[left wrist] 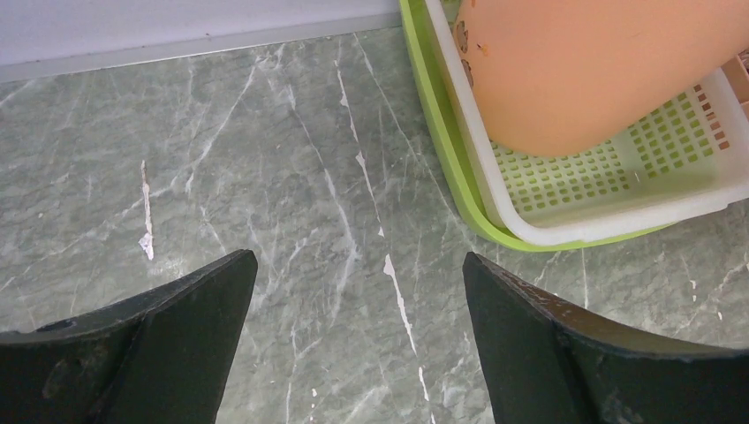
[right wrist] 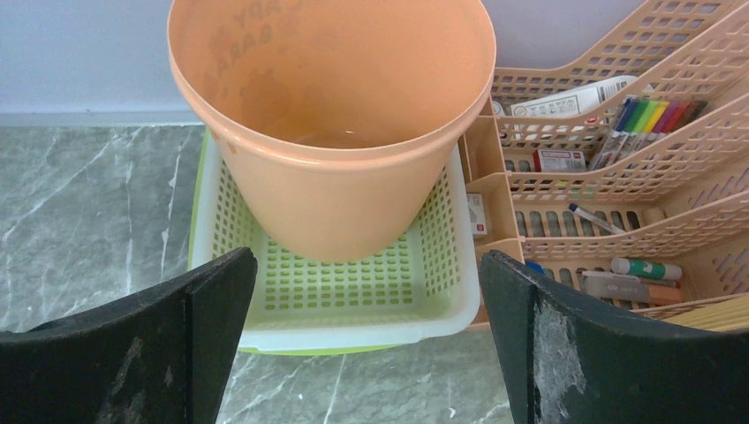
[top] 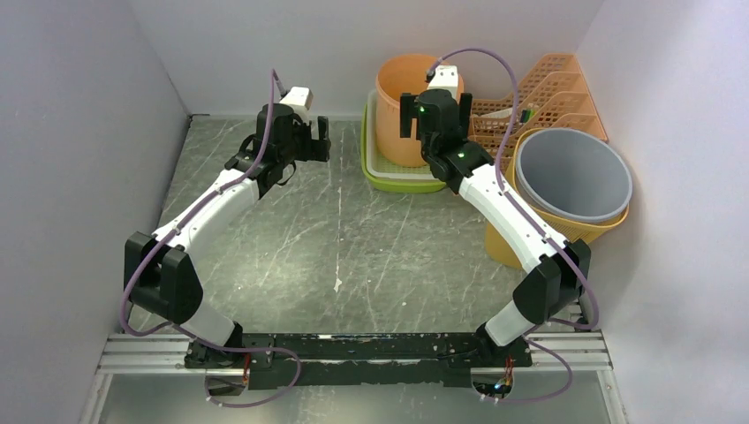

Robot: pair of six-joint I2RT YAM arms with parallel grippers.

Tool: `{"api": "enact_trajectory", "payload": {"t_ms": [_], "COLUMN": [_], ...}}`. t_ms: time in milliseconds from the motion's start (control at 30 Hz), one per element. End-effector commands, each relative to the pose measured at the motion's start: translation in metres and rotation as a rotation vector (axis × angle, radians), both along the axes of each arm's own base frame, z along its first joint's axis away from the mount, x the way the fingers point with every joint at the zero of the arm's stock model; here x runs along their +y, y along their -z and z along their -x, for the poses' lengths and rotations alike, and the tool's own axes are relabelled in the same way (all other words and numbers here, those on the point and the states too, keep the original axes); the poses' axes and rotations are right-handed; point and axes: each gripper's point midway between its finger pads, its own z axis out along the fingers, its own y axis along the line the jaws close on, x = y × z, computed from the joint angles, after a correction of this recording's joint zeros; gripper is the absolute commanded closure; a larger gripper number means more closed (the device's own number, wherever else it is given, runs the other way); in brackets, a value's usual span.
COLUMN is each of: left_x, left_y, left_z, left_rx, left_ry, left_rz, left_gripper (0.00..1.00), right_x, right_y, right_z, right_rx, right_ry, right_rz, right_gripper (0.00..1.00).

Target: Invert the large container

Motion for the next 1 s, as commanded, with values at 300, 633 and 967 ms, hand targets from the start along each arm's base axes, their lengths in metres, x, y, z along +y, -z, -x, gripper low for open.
{"api": "enact_trajectory", "payload": {"t_ms": [300, 633, 967], "left_x": [-0.036, -0.114, -0.169], "left_y": [-0.051, -0.077, -0.07], "left_z": [-0.015, -0.07, -0.098], "left_rx": [-0.031, 0.073, 0.179], "left_ry": [0.081, 0.216, 0.321], "left_rz": [0.173, 0.466, 0.813], "left_gripper": [0.01, 0.05, 0.09], "right_x": [-0.052, -0.098, -0.112], "right_y": [-0.004, 0.023, 0.032], "right_z": [0.006, 0.001, 0.001], "right_rx": [-0.037, 0.017, 0.031], "right_ry": [0.071, 0.099, 0.119], "right_rz": [-0.12, -0.23, -0.203], "right_gripper": [0.0, 0.0, 0.0]}}
